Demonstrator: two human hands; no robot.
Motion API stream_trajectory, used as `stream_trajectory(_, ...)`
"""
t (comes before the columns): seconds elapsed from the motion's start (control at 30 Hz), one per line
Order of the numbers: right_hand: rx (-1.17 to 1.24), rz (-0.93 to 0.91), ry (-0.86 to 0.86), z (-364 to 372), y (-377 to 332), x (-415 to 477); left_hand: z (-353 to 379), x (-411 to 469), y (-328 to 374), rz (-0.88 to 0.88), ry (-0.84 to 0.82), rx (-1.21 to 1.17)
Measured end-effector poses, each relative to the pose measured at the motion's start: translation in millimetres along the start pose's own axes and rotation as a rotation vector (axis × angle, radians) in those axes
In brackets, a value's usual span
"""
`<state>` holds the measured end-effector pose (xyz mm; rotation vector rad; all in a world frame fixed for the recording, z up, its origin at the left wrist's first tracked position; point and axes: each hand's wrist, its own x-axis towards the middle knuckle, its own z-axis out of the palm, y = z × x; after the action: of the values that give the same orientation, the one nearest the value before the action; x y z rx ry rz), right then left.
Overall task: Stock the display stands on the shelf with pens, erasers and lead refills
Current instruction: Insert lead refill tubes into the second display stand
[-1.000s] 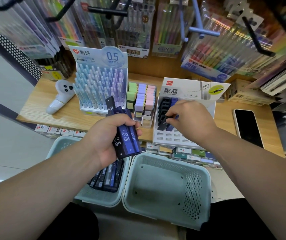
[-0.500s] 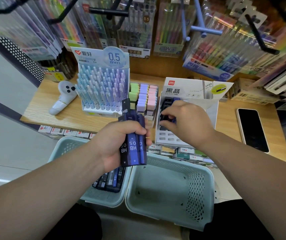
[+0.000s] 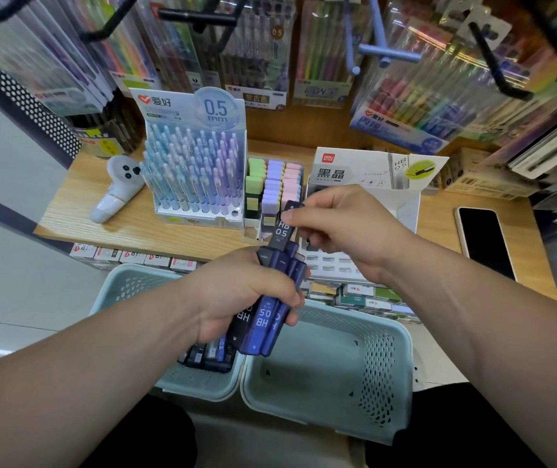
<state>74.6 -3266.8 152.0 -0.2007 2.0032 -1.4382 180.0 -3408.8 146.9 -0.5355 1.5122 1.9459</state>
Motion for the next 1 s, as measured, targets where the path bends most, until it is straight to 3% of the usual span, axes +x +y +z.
stream_trajectory(0.13,0.221,0.096,0.123,-15,-4,5,2,-1,-2,-0.038,0.02,-0.004)
stream_trajectory(0.23,0.28,0.059,0.265,-31,-6,11,0,1,-3,-0.077,0.078,-0.042)
stream_trajectory(0.37,-0.075,-0.101,0.315,-45,3,14,-4,3,-2,-0.126,0.163,-0.15)
stream_trajectory(0.47,-0.479,-0.26,0.217,-46,14,12,-6,5,-1,-0.127,0.216,-0.204)
stream_trajectory(0.6,-0.764,-0.363,0.095,-41,30,14,-7,8,0,-0.124,0.248,-0.202)
stream_trajectory(1.0,-0.924,-0.462,0.148,-34,45,18,-10,8,-2,-0.1,0.252,-0.244)
